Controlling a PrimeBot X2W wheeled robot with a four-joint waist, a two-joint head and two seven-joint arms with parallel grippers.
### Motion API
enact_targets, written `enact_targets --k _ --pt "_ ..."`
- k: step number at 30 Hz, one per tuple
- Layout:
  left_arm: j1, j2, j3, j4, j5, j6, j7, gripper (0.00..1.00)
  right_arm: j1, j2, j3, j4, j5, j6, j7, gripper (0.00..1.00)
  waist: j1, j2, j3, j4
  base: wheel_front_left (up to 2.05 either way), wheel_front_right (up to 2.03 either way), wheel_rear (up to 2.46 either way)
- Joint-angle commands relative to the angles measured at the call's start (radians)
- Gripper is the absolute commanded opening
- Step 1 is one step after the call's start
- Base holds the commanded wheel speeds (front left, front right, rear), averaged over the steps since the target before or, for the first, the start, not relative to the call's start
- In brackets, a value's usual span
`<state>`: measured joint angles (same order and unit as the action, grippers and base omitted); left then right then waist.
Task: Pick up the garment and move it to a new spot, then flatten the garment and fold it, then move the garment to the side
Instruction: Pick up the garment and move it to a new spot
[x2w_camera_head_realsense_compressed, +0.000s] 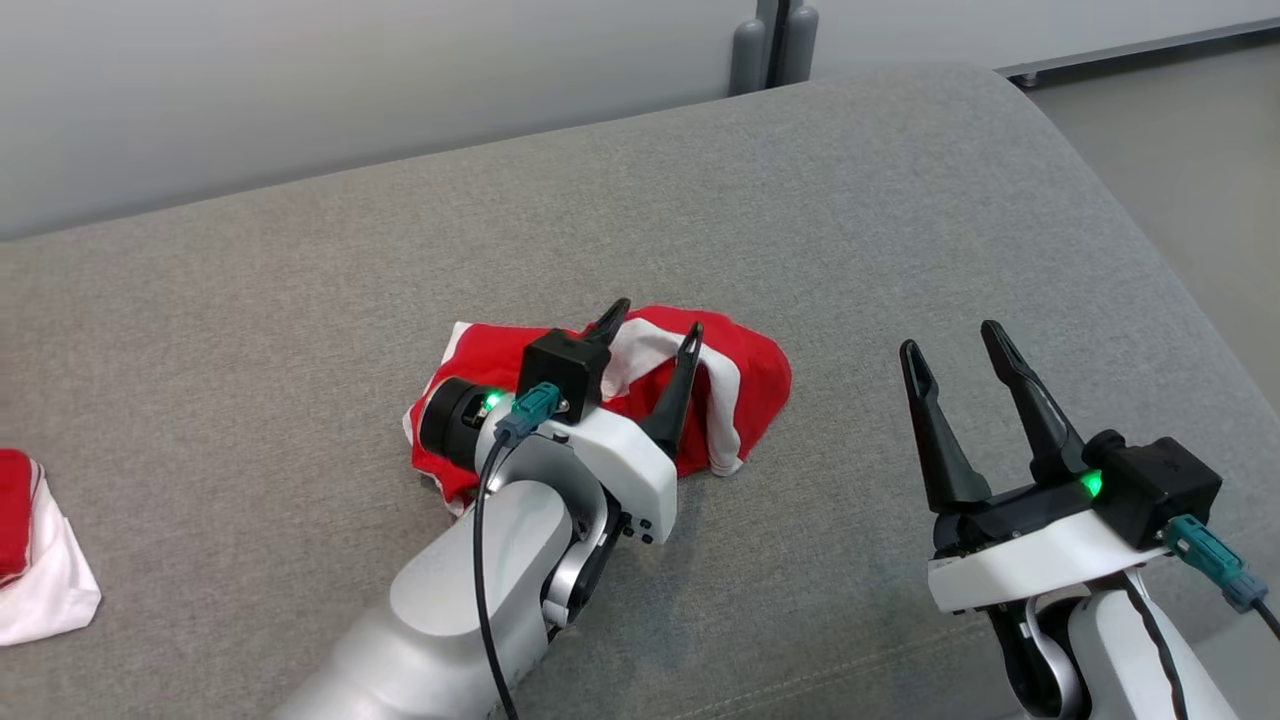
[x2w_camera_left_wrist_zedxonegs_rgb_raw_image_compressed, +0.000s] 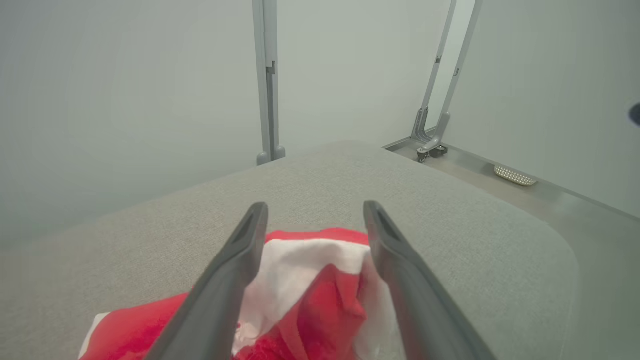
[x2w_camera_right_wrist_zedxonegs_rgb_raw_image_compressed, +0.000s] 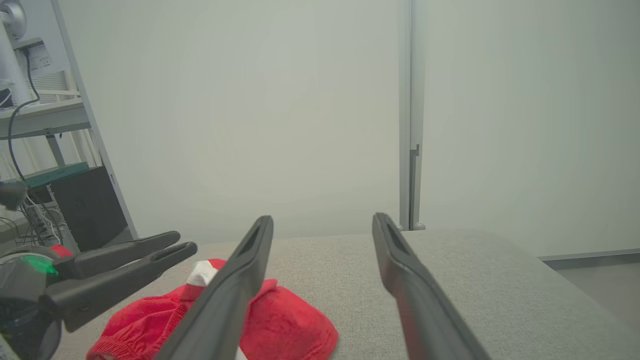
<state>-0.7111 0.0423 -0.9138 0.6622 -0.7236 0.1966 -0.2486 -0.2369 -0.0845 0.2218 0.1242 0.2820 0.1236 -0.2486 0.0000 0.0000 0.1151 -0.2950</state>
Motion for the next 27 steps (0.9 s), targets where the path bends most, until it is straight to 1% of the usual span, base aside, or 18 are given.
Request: enact_targets --k 1,7,9,12,13,17,19,21,27 --pt "-0.037 0.008 0.049 -0.047 0.009 0.014 -0.013 1.0 -0.01 0.002 0.013 -0.021 -0.004 0.007 -0.013 1.0 0.0 0.0 -0.013 0.017 0.0 0.0 0.0" --pt "0.065 0.008 0.189 -0.197 0.107 0.042 -0.013 1.0 0.01 -0.005 0.019 -0.028 -0.005 0.007 -0.013 1.0 0.0 0.0 -0.042 0.08 0.0 0.0 0.0" --pt "0.114 0.009 0.244 -0.256 0.145 0.042 -0.013 1.0 0.018 -0.008 0.021 -0.028 -0.006 0.007 -0.013 1.0 0.0 0.0 -0.052 0.104 0.0 0.0 0.0" --pt "0.196 0.009 0.321 -0.332 0.183 0.026 -0.013 1.0 0.035 -0.013 0.018 -0.028 -0.006 0.007 -0.013 1.0 0.0 0.0 -0.069 0.142 0.0 0.0 0.0" --pt "0.196 0.009 0.321 -0.332 0.183 0.026 -0.013 1.0 0.035 -0.013 0.018 -0.028 -0.006 0.007 -0.013 1.0 0.0 0.0 -0.069 0.142 0.0 0.0 0.0" --pt "0.297 0.009 0.4 -0.402 0.225 0.009 -0.013 1.0 0.063 -0.018 0.003 -0.027 -0.008 0.007 -0.013 1.0 0.0 0.0 -0.096 0.188 0.0 0.0 0.0" --pt "0.338 0.009 0.429 -0.422 0.231 -0.012 -0.013 1.0 0.074 -0.02 -0.004 -0.03 -0.009 0.007 -0.013 1.0 0.0 0.0 -0.104 0.206 0.0 0.0 0.0" --pt "0.376 0.009 0.462 -0.437 0.24 -0.026 -0.013 1.0 0.083 -0.02 -0.007 -0.032 -0.01 0.007 -0.013 1.0 0.0 0.0 -0.112 0.218 0.0 0.0 0.0" --pt "0.464 0.009 0.539 -0.481 0.322 -0.039 -0.013 1.0 0.115 -0.024 -0.019 -0.045 -0.013 0.007 -0.013 1.0 0.0 0.0 -0.129 0.245 0.0 0.0 0.0"
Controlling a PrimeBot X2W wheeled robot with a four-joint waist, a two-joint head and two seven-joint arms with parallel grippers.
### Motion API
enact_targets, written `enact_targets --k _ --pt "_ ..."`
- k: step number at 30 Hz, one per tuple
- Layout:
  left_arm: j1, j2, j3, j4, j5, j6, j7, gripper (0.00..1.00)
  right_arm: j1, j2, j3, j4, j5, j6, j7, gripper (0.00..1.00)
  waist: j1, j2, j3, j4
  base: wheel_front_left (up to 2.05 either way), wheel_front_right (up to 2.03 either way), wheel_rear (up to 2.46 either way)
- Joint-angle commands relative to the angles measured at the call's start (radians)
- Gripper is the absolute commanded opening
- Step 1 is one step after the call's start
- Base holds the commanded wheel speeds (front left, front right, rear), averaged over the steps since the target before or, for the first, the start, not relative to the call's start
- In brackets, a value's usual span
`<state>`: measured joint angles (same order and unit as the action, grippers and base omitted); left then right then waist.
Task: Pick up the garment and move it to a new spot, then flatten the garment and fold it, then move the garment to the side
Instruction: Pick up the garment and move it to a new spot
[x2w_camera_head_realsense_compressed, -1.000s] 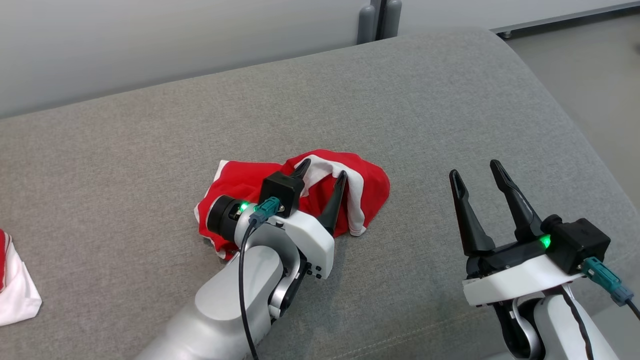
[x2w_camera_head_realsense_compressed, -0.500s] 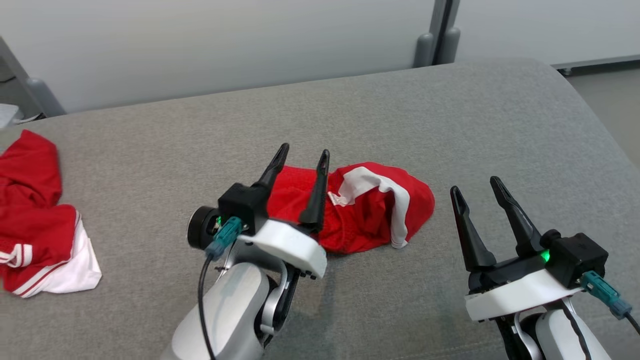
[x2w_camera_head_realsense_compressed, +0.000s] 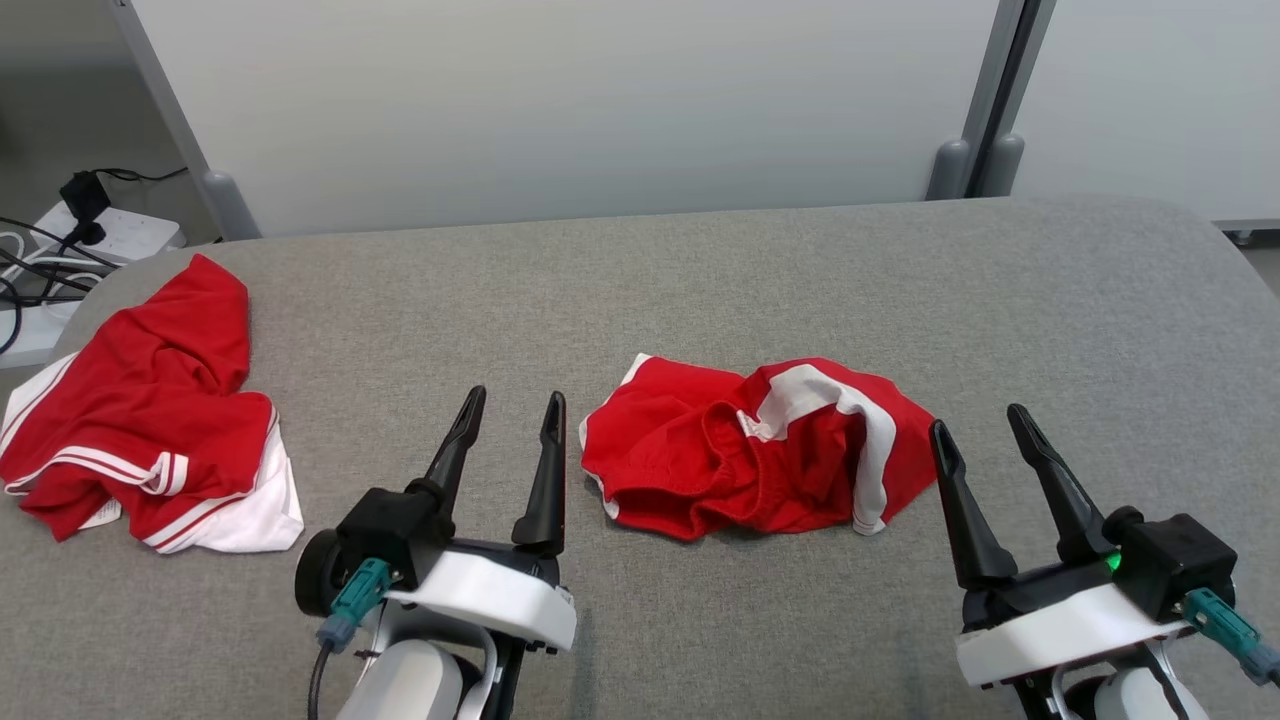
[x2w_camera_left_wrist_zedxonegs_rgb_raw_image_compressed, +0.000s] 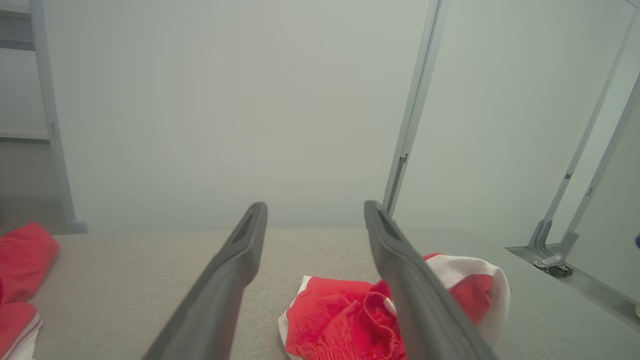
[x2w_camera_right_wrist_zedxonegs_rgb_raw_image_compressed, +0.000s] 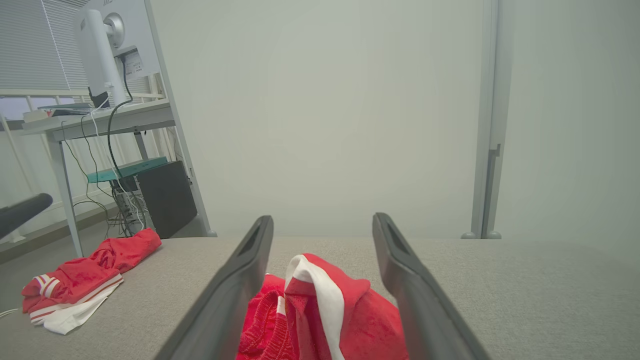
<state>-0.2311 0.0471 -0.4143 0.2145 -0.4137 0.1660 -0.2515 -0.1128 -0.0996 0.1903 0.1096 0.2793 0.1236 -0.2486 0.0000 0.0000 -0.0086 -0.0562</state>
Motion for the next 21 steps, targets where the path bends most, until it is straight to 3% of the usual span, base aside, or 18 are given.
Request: enact_targets --k 1,12,21 --pt "-0.002 0.004 0.053 -0.044 0.021 -0.012 -0.01 1.0 -0.003 -0.01 0.01 -0.031 -0.011 0.007 -0.013 1.0 0.0 0.0 -0.009 0.009 0.0 0.0 0.0" --pt "0.15 0.004 0.165 -0.093 0.124 -0.066 -0.01 1.0 0.059 -0.005 -0.038 -0.013 -0.011 0.007 -0.013 1.0 0.0 0.0 -0.05 0.025 0.0 0.0 0.0" --pt "0.258 0.004 0.26 -0.118 0.22 -0.039 -0.01 1.0 0.134 0.001 -0.101 -0.025 -0.041 0.007 -0.013 1.0 0.0 0.0 -0.077 0.045 0.0 0.0 0.0"
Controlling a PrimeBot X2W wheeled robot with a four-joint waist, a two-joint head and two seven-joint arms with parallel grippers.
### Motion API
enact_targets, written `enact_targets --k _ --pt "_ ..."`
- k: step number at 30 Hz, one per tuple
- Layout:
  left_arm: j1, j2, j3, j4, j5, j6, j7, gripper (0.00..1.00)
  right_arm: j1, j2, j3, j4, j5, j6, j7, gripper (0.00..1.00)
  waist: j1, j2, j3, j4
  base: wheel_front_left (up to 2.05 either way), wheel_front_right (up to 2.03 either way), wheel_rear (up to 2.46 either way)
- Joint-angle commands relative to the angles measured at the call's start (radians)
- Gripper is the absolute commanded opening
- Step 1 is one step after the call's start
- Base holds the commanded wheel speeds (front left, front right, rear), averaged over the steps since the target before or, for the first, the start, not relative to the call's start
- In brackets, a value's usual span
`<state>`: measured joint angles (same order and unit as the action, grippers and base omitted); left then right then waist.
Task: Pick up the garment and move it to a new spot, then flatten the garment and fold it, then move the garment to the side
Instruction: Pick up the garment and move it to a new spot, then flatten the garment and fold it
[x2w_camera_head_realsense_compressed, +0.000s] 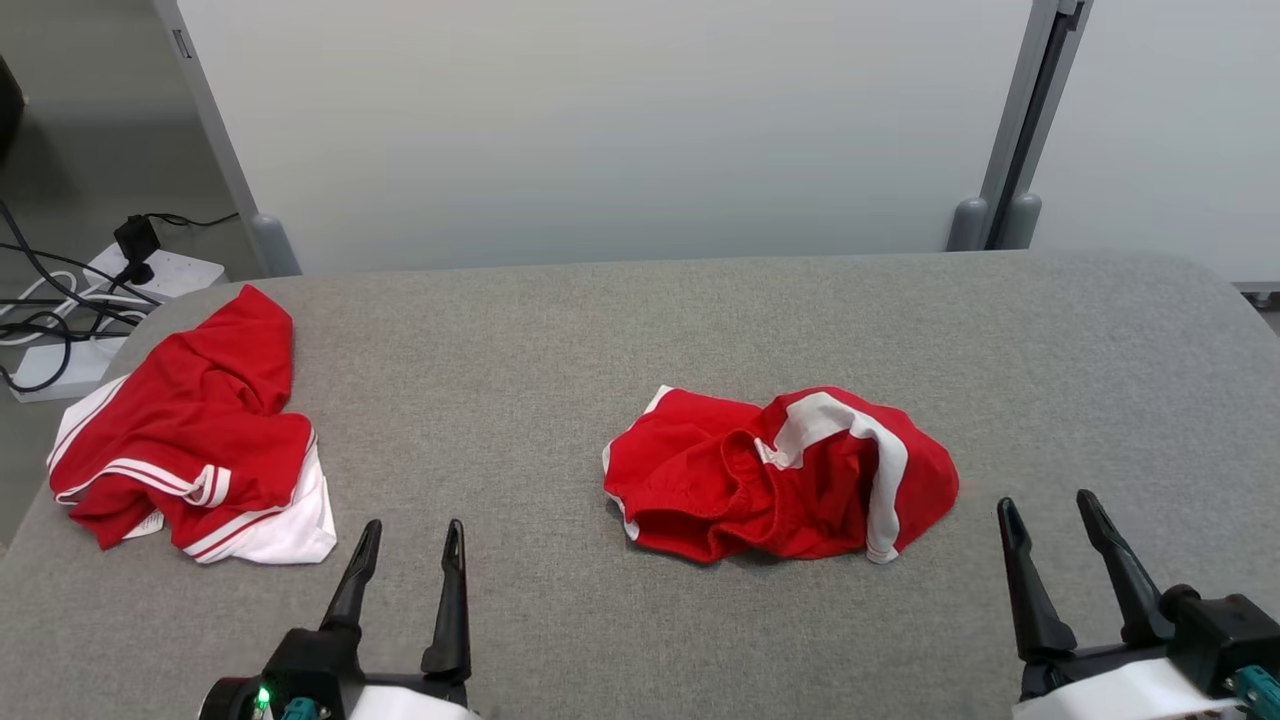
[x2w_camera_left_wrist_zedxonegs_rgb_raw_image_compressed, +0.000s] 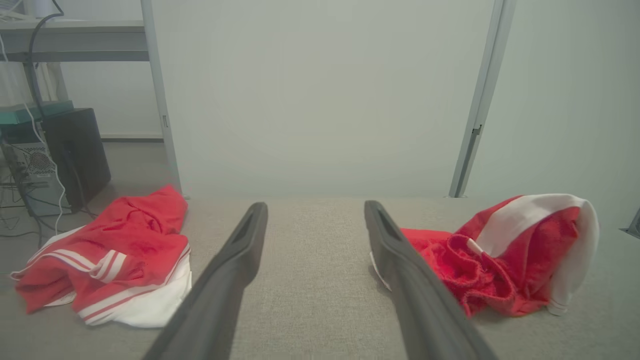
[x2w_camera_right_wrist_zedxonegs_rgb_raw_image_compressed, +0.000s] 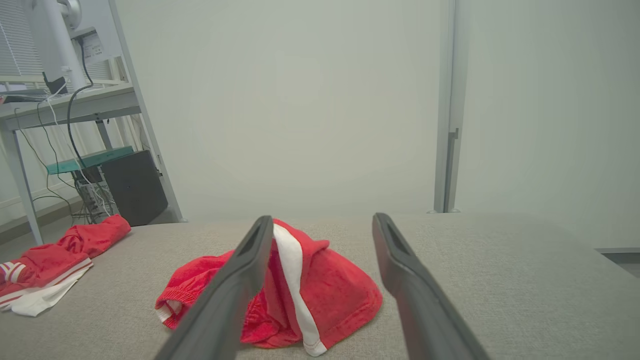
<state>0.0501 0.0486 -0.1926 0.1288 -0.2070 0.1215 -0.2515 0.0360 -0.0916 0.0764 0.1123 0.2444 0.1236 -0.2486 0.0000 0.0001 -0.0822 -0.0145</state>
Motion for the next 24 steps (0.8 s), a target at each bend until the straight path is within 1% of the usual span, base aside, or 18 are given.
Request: enact_targets --k 1,7,10,18,24 --pt "-0.017 0.002 0.045 -0.033 0.016 0.002 -0.01 1.0 -0.009 -0.008 0.008 -0.028 -0.009 0.007 -0.013 1.0 0.0 -0.0001 -0.005 0.005 0.0 0.0 0.0" --pt "-0.002 0.002 0.065 -0.039 0.028 -0.015 -0.01 1.0 0.02 -0.006 -0.001 -0.03 -0.016 0.007 -0.013 1.0 0.0 -0.0001 -0.016 0.007 0.0 0.0 0.0" --pt "0.008 0.002 0.073 -0.057 0.012 -0.027 -0.01 1.0 0.034 -0.007 -0.001 -0.029 -0.013 0.007 -0.013 1.0 0.0 -0.0001 -0.023 0.005 0.0 0.0 0.0" --pt "0.009 0.002 0.066 -0.051 0.016 -0.028 -0.01 1.0 0.039 -0.006 0.006 -0.028 -0.01 0.007 -0.013 1.0 0.0 -0.0001 -0.023 0.002 0.0 0.0 0.0" --pt "0.003 0.002 0.059 -0.041 0.008 -0.019 -0.01 1.0 0.04 -0.006 0.009 -0.028 -0.008 0.007 -0.013 1.0 0.0 -0.0001 -0.019 -0.002 0.0 0.0 0.0"
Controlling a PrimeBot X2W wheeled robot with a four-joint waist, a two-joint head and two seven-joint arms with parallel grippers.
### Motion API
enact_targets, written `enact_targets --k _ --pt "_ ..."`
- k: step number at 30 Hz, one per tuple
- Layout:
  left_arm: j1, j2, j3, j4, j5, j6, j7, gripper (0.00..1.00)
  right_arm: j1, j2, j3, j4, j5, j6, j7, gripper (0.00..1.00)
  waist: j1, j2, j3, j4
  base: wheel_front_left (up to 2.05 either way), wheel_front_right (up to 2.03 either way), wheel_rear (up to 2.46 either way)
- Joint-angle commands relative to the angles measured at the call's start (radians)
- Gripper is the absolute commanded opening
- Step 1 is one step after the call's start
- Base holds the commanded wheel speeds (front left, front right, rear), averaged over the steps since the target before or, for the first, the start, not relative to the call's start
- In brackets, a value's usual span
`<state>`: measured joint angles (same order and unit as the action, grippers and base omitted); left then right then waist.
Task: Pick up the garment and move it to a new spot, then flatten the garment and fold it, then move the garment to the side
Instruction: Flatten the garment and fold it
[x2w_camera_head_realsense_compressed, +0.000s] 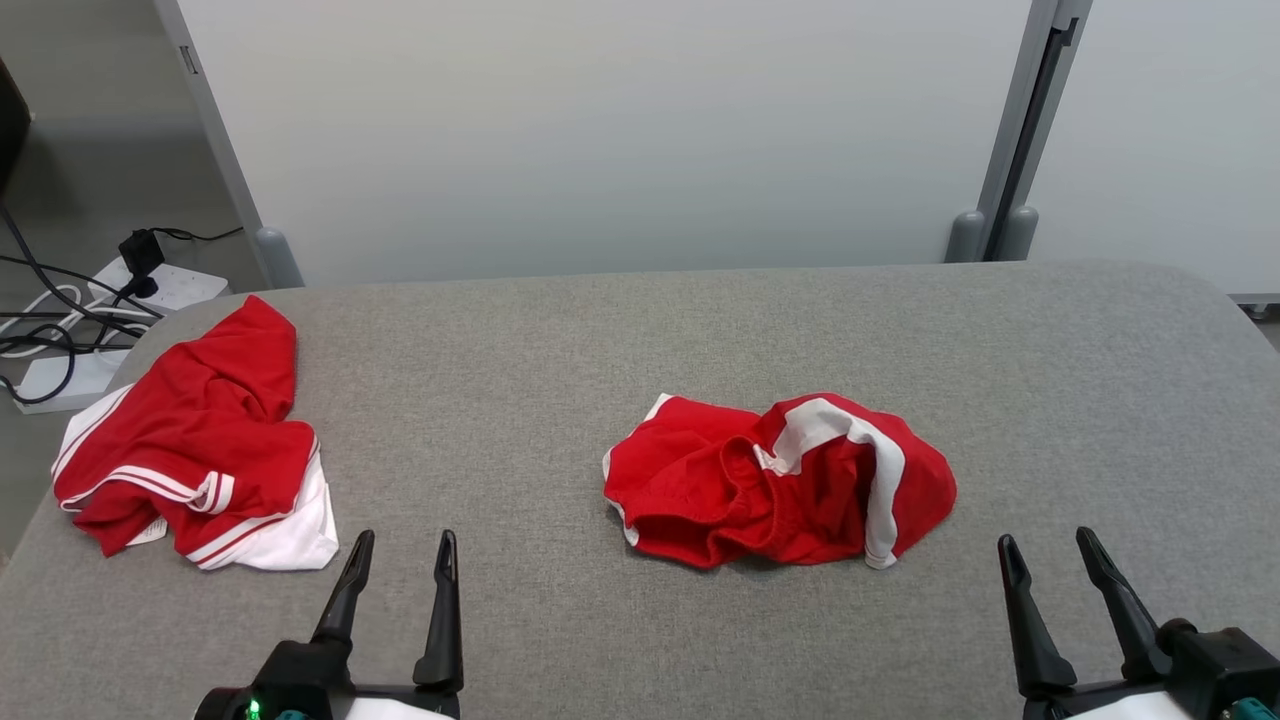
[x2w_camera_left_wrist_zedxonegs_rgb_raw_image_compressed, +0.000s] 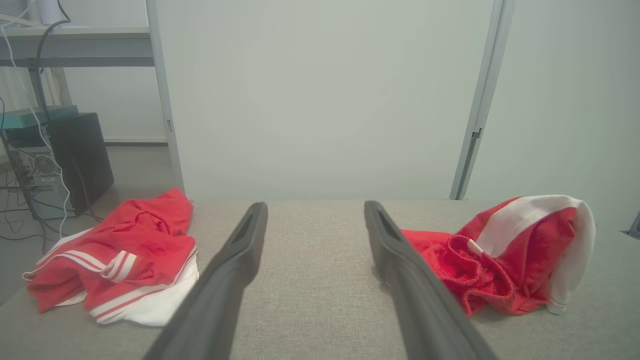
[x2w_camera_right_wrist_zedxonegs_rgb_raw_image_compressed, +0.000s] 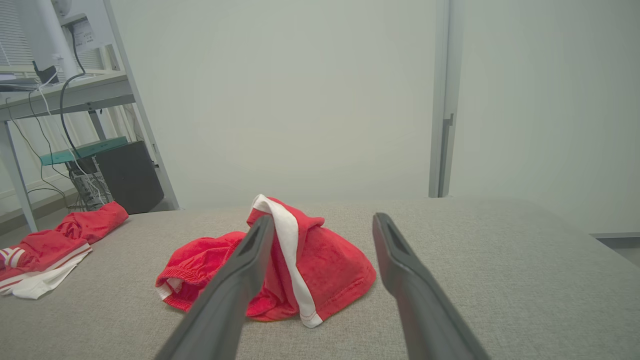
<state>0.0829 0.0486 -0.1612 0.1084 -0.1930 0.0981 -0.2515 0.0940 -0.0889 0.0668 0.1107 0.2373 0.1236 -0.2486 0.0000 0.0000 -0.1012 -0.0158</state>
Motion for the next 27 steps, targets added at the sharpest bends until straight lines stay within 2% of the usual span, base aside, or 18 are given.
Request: enact_targets --k 1,7,9,15,23,27 --pt "-0.032 0.002 0.023 -0.017 -0.012 0.004 -0.01 1.0 -0.018 -0.008 0.019 -0.026 -0.002 0.007 -0.013 1.0 0.0 0.0 0.002 -0.002 0.0 0.0 0.0" --pt "-0.093 0.002 -0.036 0.024 -0.064 -0.009 -0.01 1.0 -0.028 -0.008 0.022 -0.031 0.003 0.007 -0.013 1.0 0.0 0.0 0.019 -0.015 0.0 0.0 0.0" --pt "-0.131 0.002 -0.071 0.041 -0.084 -0.023 -0.01 1.0 -0.037 -0.007 0.023 -0.034 0.007 0.007 -0.013 1.0 0.0 0.0 0.03 -0.024 0.0 0.0 0.0" --pt "-0.266 0.002 -0.182 0.103 -0.168 -0.025 -0.01 1.0 -0.078 -0.018 0.046 -0.034 0.004 0.007 -0.013 1.0 0.0 0.0 0.083 -0.063 0.0 0.0 0.0" --pt "-0.468 0.002 -0.362 0.225 -0.352 0.008 -0.009 1.0 -0.13 -0.026 0.074 -0.033 -0.004 0.007 -0.013 1.0 0.0 0.0 0.174 -0.127 0.0 0.0 0.0" --pt "-0.553 0.002 -0.426 0.272 -0.527 0.003 0.003 1.0 -0.159 -0.026 0.07 -0.032 -0.009 0.007 -0.013 1.0 0.0 0.0 0.218 -0.159 0.0 0.0 0.0"
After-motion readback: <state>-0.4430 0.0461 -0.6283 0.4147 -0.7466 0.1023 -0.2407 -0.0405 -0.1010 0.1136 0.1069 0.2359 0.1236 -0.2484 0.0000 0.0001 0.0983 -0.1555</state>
